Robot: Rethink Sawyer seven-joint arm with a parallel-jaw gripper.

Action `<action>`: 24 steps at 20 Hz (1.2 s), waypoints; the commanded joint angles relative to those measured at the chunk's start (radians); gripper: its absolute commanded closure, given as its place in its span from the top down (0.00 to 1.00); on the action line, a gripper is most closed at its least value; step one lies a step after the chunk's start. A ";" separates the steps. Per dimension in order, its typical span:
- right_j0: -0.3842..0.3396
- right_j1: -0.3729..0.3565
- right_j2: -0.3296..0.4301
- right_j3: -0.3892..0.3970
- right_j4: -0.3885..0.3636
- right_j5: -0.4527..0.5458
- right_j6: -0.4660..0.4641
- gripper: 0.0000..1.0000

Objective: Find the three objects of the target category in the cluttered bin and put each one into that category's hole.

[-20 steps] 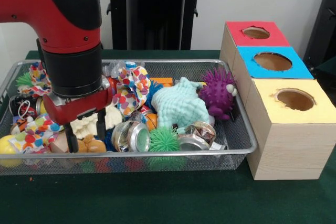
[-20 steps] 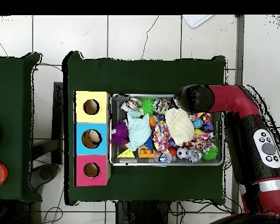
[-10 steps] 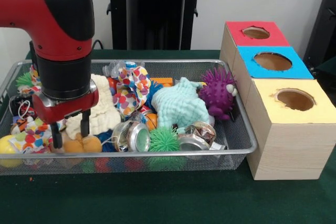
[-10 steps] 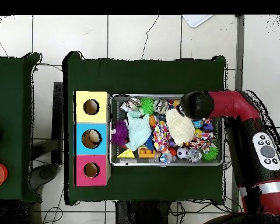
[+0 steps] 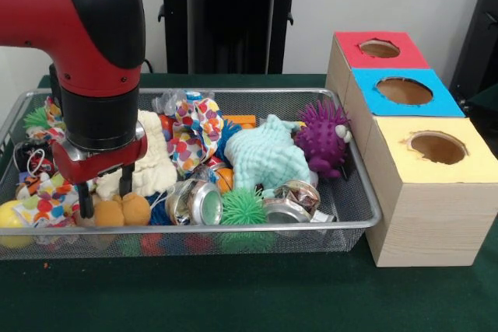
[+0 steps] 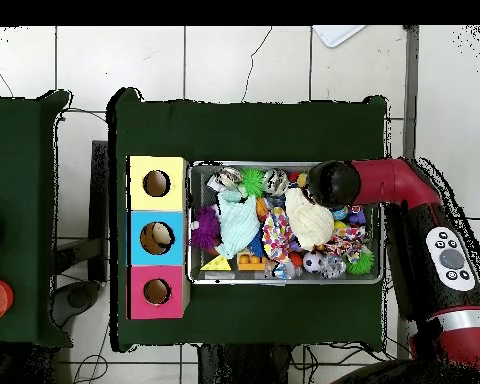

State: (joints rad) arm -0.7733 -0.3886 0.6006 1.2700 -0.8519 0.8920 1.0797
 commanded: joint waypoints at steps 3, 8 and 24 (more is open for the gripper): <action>-0.062 0.110 0.014 0.038 0.011 -0.072 -0.175 1.00; -0.068 0.101 0.016 0.050 0.014 -0.072 -0.208 0.00; -0.025 0.049 0.010 0.070 0.038 -0.049 -0.143 0.00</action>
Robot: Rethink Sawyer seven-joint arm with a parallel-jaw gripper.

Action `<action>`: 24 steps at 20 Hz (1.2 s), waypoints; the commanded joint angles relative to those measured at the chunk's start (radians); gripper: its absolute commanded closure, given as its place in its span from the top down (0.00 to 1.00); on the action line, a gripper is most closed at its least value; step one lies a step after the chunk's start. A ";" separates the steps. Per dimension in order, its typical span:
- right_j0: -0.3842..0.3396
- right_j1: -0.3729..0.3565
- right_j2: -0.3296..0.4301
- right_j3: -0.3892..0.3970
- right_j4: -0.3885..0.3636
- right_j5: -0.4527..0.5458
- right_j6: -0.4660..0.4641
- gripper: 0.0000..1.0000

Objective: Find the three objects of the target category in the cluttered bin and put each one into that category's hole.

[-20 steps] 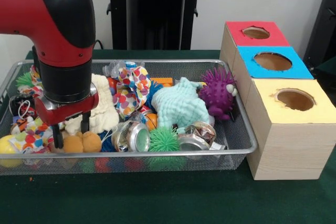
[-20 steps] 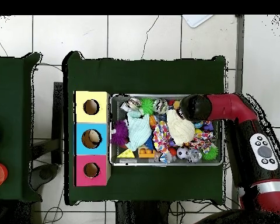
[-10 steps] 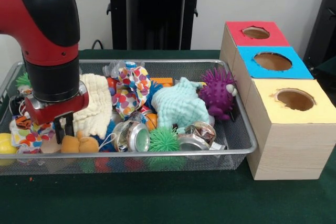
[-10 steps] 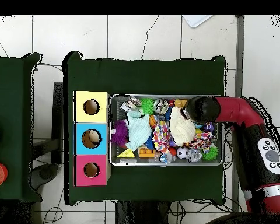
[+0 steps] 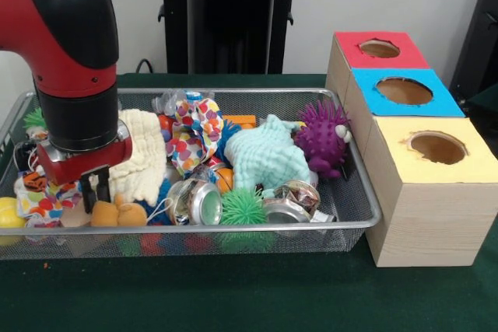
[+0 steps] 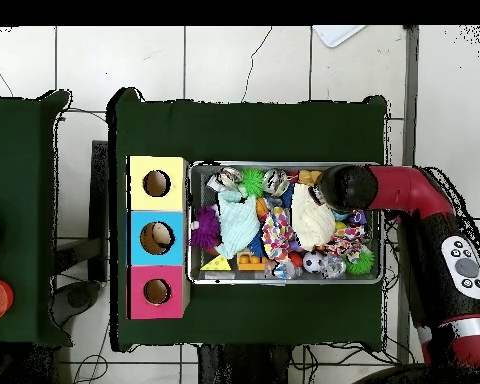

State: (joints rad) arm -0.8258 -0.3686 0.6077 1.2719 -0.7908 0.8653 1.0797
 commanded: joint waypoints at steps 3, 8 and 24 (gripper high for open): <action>0.030 -0.003 -0.004 0.099 -0.018 -0.015 -0.128 0.00; 0.037 -0.120 -0.018 0.178 0.021 0.068 -0.114 0.00; 0.072 -0.309 -0.067 0.353 0.107 0.102 -0.009 0.00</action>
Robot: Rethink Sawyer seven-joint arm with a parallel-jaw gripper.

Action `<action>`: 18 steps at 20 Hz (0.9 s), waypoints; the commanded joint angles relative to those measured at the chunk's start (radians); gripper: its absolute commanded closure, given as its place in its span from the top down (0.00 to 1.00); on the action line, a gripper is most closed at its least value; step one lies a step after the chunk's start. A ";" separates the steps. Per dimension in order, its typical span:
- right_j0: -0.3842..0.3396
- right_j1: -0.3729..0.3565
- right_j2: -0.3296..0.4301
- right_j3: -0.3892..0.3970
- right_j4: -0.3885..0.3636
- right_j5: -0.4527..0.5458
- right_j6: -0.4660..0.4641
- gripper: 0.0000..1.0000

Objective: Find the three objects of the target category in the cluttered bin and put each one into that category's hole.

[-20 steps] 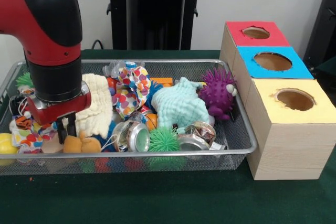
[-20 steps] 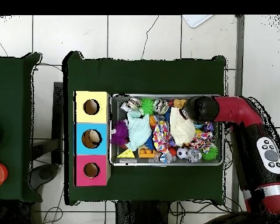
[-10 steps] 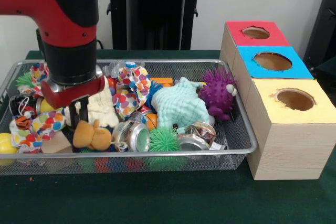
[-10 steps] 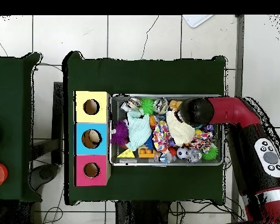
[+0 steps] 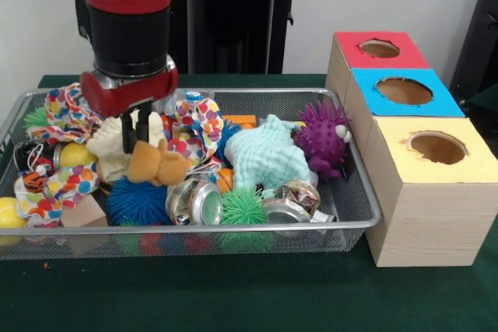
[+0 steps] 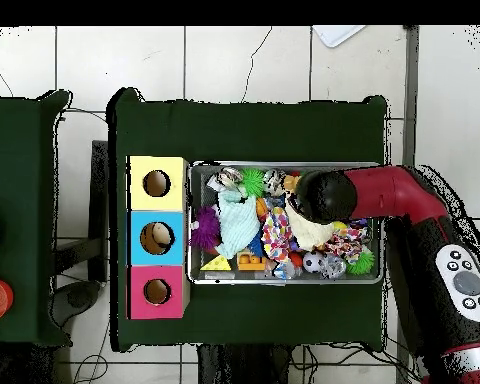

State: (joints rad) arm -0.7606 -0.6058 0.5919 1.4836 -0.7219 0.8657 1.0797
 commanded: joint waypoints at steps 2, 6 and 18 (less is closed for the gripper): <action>0.014 -0.086 -0.056 0.161 0.048 0.099 0.009 0.00; 0.019 -0.123 -0.065 0.214 0.074 0.090 0.041 0.00; 0.059 -0.261 -0.116 0.501 0.163 -0.074 0.219 0.00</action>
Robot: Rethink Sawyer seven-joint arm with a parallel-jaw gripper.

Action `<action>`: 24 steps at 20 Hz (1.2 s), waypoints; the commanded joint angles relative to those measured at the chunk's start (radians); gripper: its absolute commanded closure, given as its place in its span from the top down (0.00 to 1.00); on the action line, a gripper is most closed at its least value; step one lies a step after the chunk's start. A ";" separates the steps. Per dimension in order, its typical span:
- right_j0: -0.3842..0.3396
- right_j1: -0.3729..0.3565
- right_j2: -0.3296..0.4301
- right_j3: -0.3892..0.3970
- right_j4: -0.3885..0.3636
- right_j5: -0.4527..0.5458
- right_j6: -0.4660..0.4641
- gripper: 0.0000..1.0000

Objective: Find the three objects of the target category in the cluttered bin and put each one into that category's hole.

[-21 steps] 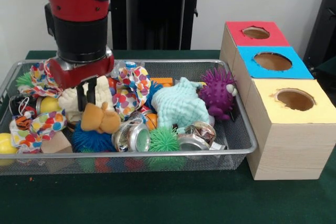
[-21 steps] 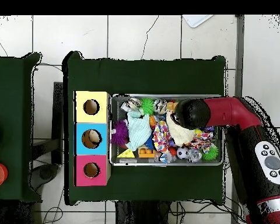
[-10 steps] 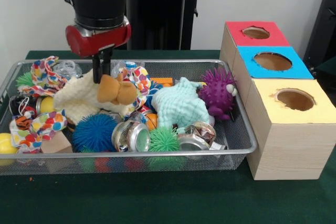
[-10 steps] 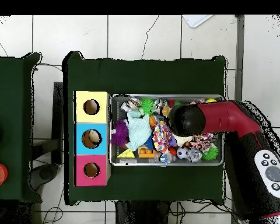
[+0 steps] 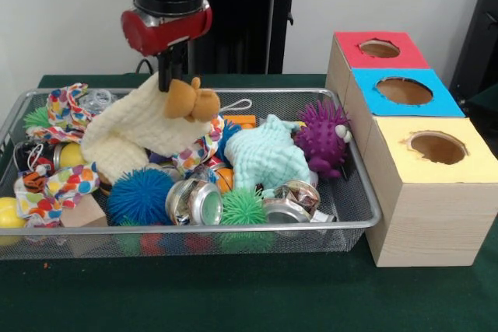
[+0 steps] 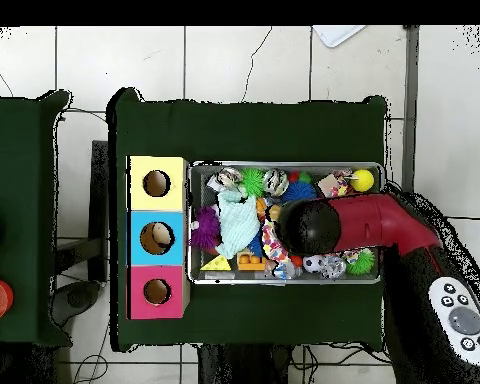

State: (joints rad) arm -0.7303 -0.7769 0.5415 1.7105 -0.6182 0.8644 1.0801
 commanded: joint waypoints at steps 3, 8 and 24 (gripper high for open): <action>0.043 -0.135 -0.080 0.403 0.085 -0.189 0.289 0.00; 0.092 -0.159 -0.121 0.511 0.091 -0.325 0.341 0.00; 0.336 -0.156 -0.303 0.649 0.139 -0.566 0.383 0.00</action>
State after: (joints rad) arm -0.4353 -0.9274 0.3162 2.2879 -0.5337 0.3783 1.1370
